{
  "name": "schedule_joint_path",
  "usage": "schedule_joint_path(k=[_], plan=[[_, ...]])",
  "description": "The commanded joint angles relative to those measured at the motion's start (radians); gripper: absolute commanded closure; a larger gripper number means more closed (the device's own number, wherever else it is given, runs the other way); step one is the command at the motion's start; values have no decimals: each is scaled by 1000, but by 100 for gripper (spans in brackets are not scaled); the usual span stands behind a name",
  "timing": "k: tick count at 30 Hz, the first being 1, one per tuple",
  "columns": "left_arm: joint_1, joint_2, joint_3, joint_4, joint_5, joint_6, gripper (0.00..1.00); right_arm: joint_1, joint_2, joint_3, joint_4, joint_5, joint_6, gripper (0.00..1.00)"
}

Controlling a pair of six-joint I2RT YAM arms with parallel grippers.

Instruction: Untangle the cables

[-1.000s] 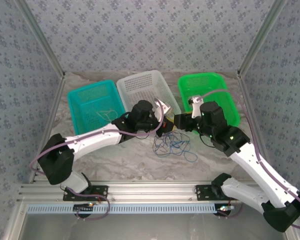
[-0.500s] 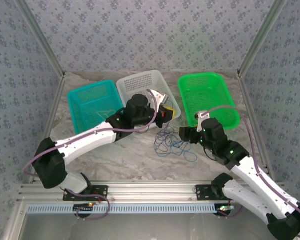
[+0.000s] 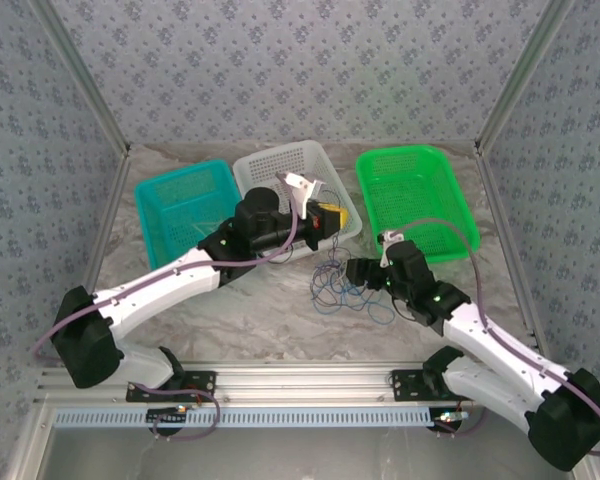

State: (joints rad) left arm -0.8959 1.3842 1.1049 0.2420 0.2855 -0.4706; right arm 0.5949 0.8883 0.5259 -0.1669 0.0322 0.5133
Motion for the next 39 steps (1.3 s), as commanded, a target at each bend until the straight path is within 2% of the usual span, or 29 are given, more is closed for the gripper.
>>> schedule_joint_path(k=[1, 4, 9, 10, 14, 15, 22, 23, 26, 28, 32, 35, 36, 38, 39], plan=[[5, -25, -3, 53, 35, -16, 100, -6, 46, 9, 135, -23, 33, 21], [5, -30, -9, 63, 43, -22, 100, -6, 103, 39, 147, -24, 31, 21], [6, -43, -9, 90, 56, -34, 100, -8, 210, 101, 140, -4, 30, 28], [6, -47, -9, 95, 55, -33, 100, -9, 230, 117, 132, -1, 32, 31], [9, -87, -2, 96, 42, -23, 100, -18, 267, 135, 81, 72, 105, 64], [12, -103, 1, 90, 36, -15, 100, -27, 265, 130, 76, 71, 133, 68], [36, -219, 17, 37, -15, 85, 100, -97, 262, 88, 31, -55, 323, 77], [38, -234, 21, 25, -23, 104, 100, -120, 267, 79, 38, -111, 371, 78], [40, -263, 24, 3, -36, 140, 100, -163, 291, 79, 56, -262, 419, 79], [44, -281, 22, -6, -48, 157, 100, -181, 310, 113, 4, -328, 404, 76], [55, -309, 24, -30, -64, 184, 100, -190, 329, 195, -166, -348, 303, 68], [63, -333, 24, -33, -79, 201, 100, -211, 331, 216, -230, -362, 259, 64], [65, -337, 25, -33, -82, 205, 100, -218, 329, 215, -240, -367, 252, 62], [68, -348, 28, -38, -89, 215, 100, -237, 324, 215, -265, -376, 240, 46], [68, -350, 29, -41, -90, 216, 100, -245, 321, 215, -276, -375, 235, 42]])
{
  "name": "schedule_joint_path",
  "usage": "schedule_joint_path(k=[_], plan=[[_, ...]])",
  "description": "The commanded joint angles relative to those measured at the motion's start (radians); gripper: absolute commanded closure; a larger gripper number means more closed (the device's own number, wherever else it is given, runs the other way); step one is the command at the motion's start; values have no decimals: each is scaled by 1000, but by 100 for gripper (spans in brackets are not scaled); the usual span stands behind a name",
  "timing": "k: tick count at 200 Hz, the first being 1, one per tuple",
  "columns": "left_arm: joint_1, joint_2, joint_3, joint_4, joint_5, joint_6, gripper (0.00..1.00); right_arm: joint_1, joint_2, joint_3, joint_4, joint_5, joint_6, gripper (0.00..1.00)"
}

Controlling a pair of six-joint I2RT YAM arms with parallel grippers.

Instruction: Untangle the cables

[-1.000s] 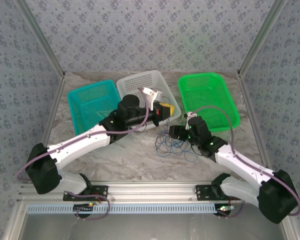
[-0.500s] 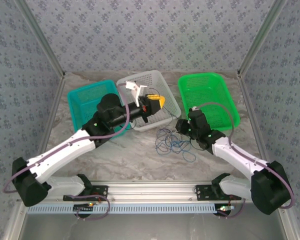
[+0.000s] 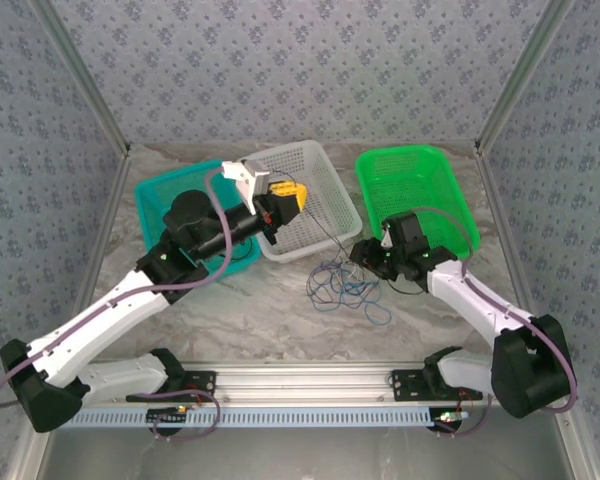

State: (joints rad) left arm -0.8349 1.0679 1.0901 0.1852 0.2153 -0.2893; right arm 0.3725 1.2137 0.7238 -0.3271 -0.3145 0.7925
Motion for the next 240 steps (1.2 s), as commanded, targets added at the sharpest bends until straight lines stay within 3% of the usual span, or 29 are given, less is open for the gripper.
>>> schedule_joint_path(k=[1, 18, 55, 98, 138, 199, 240], plan=[[8, -35, 43, 17, -20, 35, 100, -29, -12, 18, -126, -24, -55, 37], [8, -33, 40, 17, -18, 29, 100, -32, -46, 30, -151, 8, -87, 24], [7, -19, 35, 21, -26, 18, 100, -42, -133, 88, -256, 55, -214, 16], [9, 3, 47, -8, -70, 13, 100, -98, -167, 151, -442, 114, -295, 14], [9, 10, 48, 21, -33, -6, 100, -129, -176, 125, -407, 14, -308, 21], [10, 69, 63, 15, -10, -44, 100, 31, -383, 76, -116, 101, -398, 21], [9, 111, 93, 34, 19, -82, 100, 236, -327, 83, 51, 200, -497, 20]])
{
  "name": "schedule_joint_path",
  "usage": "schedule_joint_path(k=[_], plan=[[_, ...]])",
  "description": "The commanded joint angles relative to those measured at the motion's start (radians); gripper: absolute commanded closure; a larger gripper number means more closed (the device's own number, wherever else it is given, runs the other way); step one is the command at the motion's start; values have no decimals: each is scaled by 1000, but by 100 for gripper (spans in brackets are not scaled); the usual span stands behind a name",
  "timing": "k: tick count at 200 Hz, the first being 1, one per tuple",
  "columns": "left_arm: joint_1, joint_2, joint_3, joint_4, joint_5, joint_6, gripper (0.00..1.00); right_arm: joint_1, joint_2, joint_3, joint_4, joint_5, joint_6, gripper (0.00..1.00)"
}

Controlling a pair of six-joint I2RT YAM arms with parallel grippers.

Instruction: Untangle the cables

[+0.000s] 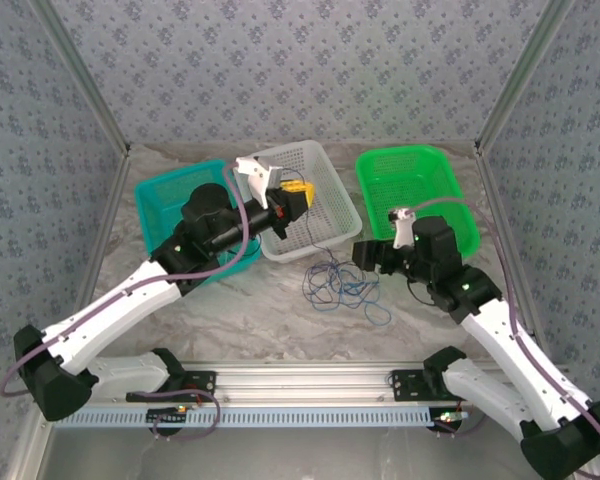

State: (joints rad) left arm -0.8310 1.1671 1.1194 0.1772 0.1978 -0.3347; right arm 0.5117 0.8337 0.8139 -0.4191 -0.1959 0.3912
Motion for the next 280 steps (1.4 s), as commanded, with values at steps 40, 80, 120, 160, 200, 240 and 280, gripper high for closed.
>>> schedule_joint_path(k=[40, 80, 120, 160, 200, 240, 280], plan=[[5, 21, 94, 51, 61, -65, 100, 187, 192, 27, 264, 139, -195, 17], [5, 26, 103, 69, 82, -107, 100, 216, 299, 63, 395, 120, -240, 19], [6, 39, 113, 78, 101, -147, 100, 267, 361, 92, 441, 162, -306, 25], [4, 45, 118, 109, 122, -174, 100, 274, 373, 63, 519, 183, -334, 38], [6, 35, 147, 106, 137, -166, 100, 270, 455, 82, 520, 102, -307, 60], [10, 9, 232, 45, 120, -85, 100, 260, 521, 56, 484, 67, -259, 71], [18, -11, 310, 10, 83, -15, 100, 251, 511, -34, 477, 86, -204, 73]])
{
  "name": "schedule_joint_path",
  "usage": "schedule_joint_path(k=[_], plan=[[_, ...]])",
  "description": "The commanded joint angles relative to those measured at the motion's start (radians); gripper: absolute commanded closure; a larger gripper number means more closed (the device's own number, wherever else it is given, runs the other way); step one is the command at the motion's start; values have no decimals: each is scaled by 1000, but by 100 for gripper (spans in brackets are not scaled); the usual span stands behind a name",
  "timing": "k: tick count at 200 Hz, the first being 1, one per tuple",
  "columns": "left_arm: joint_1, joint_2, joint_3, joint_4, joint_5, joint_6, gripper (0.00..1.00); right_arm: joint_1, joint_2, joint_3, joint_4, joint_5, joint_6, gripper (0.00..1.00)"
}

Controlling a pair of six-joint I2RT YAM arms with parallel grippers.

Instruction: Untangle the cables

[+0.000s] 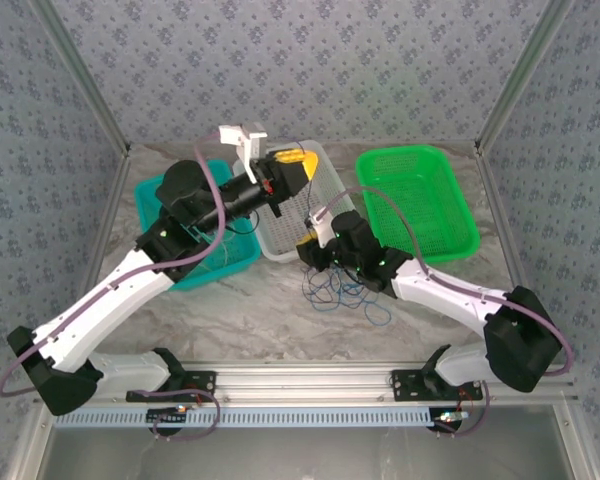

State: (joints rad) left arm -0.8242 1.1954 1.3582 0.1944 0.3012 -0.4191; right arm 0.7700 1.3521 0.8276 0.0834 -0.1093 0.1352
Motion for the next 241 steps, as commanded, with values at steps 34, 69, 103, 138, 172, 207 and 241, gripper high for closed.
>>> schedule_joint_path(k=[34, 69, 103, 138, 172, 207, 241], plan=[[18, -43, 143, -50, -46, 134, 100, -13, -34, -119, -38, 16, 93, 73], [23, -43, 198, -89, -65, 191, 100, -29, -74, -189, -39, 37, 160, 72], [29, -45, 243, -146, -123, 250, 100, -67, -119, -245, -42, 22, 229, 69], [44, -41, 279, -186, -169, 279, 100, -120, -176, -294, -48, -44, 276, 57], [55, -31, 298, -202, -203, 293, 100, -157, -208, -314, -80, -99, 289, 48], [60, -3, 330, -195, -157, 272, 100, -176, -211, -319, -115, -99, 286, 52], [60, 12, 339, -188, -146, 264, 100, -177, -253, -315, -107, -93, 266, 40]])
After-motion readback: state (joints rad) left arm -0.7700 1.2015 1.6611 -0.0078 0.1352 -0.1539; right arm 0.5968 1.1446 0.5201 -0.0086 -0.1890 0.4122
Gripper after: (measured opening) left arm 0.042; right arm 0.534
